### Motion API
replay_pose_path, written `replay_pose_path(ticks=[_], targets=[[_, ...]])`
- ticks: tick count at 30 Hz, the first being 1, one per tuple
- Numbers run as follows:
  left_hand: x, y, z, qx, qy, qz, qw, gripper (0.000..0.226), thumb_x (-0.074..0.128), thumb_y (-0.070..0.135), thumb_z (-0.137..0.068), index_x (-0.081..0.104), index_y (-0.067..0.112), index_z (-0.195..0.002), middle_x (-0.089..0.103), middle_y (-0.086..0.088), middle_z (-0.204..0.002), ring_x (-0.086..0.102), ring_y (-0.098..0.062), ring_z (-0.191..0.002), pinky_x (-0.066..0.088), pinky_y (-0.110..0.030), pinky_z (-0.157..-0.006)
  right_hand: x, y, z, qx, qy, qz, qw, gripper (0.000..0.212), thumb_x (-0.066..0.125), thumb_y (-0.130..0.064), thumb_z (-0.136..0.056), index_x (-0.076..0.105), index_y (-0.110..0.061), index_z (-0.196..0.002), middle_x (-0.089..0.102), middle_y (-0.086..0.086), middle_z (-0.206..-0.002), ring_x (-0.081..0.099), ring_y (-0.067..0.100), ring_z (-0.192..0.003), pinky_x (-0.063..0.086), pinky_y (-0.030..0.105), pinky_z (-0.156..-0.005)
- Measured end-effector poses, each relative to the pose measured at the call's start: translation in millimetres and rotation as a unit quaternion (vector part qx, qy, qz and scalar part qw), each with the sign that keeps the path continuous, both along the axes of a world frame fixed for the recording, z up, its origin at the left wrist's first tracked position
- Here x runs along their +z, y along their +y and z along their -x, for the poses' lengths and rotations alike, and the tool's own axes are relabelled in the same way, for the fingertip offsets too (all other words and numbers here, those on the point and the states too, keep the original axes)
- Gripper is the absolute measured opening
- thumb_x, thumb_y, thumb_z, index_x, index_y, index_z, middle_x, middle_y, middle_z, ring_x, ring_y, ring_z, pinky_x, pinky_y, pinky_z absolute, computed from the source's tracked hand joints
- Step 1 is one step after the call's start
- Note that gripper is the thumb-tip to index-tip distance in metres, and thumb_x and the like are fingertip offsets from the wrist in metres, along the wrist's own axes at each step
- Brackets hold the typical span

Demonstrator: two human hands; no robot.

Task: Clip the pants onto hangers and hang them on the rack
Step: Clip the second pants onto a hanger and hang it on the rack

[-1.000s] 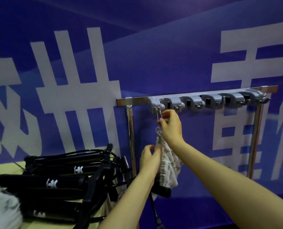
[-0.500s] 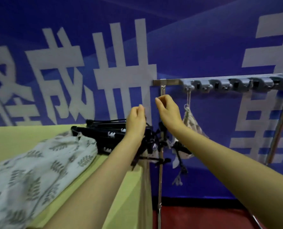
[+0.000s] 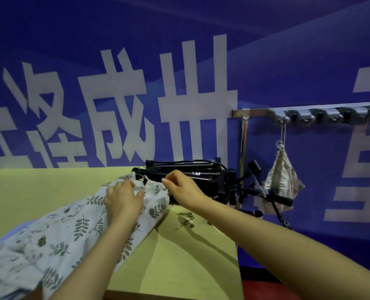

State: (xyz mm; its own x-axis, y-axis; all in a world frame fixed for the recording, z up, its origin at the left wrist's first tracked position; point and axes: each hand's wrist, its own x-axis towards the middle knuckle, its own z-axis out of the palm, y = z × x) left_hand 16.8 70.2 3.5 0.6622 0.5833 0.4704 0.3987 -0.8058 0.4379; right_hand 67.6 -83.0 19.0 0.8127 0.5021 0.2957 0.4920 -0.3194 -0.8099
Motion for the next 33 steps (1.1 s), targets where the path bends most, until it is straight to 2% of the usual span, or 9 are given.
replay_pose_path(ticks=[5, 8, 14, 18, 24, 26, 28, 30, 33], targets=[[-11.3, 26.7, 2.2, -0.02, 0.143, 0.013, 0.989, 0.029, 0.065, 0.044, -0.083, 0.064, 0.018, -0.096, 0.065, 0.004, -0.088, 0.059, -0.018, -0.08, 0.046, -0.029, -0.067, -15.8, 21.4, -7.7, -0.004, 0.037, 0.011, 0.999, 0.035, 0.045, -0.041, -0.097, 0.054, -0.013, -0.115, 0.062, 0.005, -0.108, 0.063, 0.019, -0.094, 0.05, 0.032, -0.077], [-12.1, 31.2, 8.7, -0.024, 0.035, 0.041, 0.998, 0.017, 0.053, 0.027, -0.094, 0.06, 0.02, -0.08, 0.058, 0.003, -0.066, 0.052, -0.015, -0.058, 0.037, -0.025, -0.051, -22.1, 28.9, -12.1, -0.021, 0.08, -0.014, 0.997, 0.031, 0.046, -0.039, -0.097, 0.054, -0.012, -0.11, 0.061, 0.005, -0.098, 0.06, 0.018, -0.083, 0.052, 0.036, -0.077], [17.0, 30.9, 17.3, -0.124, -0.159, 0.221, 0.954, 0.019, 0.04, 0.02, -0.097, 0.047, 0.009, -0.083, 0.05, -0.005, -0.075, 0.045, -0.02, -0.066, 0.033, -0.031, -0.057, -22.2, 38.4, -7.4, -0.02, 0.269, -0.109, 0.957, 0.053, 0.05, -0.041, -0.095, 0.03, -0.011, -0.134, 0.058, 0.012, -0.097, 0.063, 0.018, -0.07, 0.06, 0.036, -0.073], [40.5, 21.5, 34.2, -0.206, -0.23, 0.402, 0.862, 0.023, 0.041, 0.009, -0.091, 0.045, 0.011, -0.069, 0.049, -0.003, -0.062, 0.047, -0.018, -0.058, 0.036, -0.025, -0.053, -17.8, 43.4, -1.9, 0.024, 0.312, -0.178, 0.933, 0.075, 0.062, -0.044, -0.087, 0.017, -0.034, -0.145, 0.061, 0.007, -0.093, 0.059, 0.015, -0.071, 0.054, 0.031, -0.065], [75.8, 2.8, 65.9, -0.362, -0.219, 0.587, 0.691, 0.049, 0.032, 0.015, -0.089, 0.049, 0.018, -0.043, 0.048, 0.002, -0.047, 0.046, -0.011, -0.045, 0.043, -0.017, -0.05, 16.5, 30.5, 21.7, 0.226, 0.324, -0.275, 0.877, 0.022, 0.057, -0.027, -0.093, 0.056, -0.014, -0.111, 0.05, -0.001, -0.076, 0.045, 0.009, -0.062, 0.048, 0.021, -0.066], [88.9, -8.7, 74.1, -0.387, -0.207, 0.567, 0.697, 0.055, 0.033, 0.027, -0.095, 0.059, 0.017, -0.048, 0.058, 0.0, -0.053, 0.055, -0.013, -0.051, 0.048, -0.021, -0.055, 33.4, 25.5, 34.9, 0.261, 0.333, -0.294, 0.857, 0.034, 0.061, -0.034, -0.089, 0.056, -0.01, -0.112, 0.05, 0.001, -0.075, 0.047, 0.017, -0.071, 0.054, 0.029, -0.078], [100.0, -20.0, 76.9, -0.348, -0.213, 0.493, 0.768, 0.044, 0.041, 0.042, -0.095, 0.067, 0.015, -0.072, 0.068, -0.008, -0.076, 0.065, -0.021, -0.07, 0.053, -0.032, -0.069, 49.8, 16.7, 47.6, 0.283, 0.324, -0.288, 0.856, 0.053, 0.062, -0.041, -0.086, 0.055, -0.006, -0.125, 0.06, 0.005, -0.081, 0.052, 0.029, -0.089, 0.046, 0.044, -0.098], [109.4, -35.1, 77.7, -0.296, -0.246, 0.411, 0.826, 0.03, 0.048, 0.04, -0.094, 0.063, 0.016, -0.084, 0.067, -0.008, -0.088, 0.064, -0.026, -0.082, 0.053, -0.038, -0.075, 66.4, -2.0, 62.4, 0.283, 0.298, -0.288, 0.865, 0.043, 0.054, -0.04, -0.091, 0.059, -0.011, -0.122, 0.066, 0.009, -0.097, 0.061, 0.027, -0.095, 0.048, 0.041, -0.095], [122.9, -71.9, 83.7, -0.327, -0.246, 0.368, 0.835, 0.019, 0.049, 0.03, -0.095, 0.063, 0.024, -0.084, 0.068, 0.0, -0.087, 0.065, -0.022, -0.084, 0.054, -0.037, -0.074, 83.3, -38.3, 69.7, 0.277, 0.272, -0.315, 0.866, 0.042, 0.057, -0.041, -0.087, 0.062, -0.011, -0.116, 0.066, 0.011, -0.101, 0.064, 0.023, -0.091, 0.051, 0.039, -0.091]])
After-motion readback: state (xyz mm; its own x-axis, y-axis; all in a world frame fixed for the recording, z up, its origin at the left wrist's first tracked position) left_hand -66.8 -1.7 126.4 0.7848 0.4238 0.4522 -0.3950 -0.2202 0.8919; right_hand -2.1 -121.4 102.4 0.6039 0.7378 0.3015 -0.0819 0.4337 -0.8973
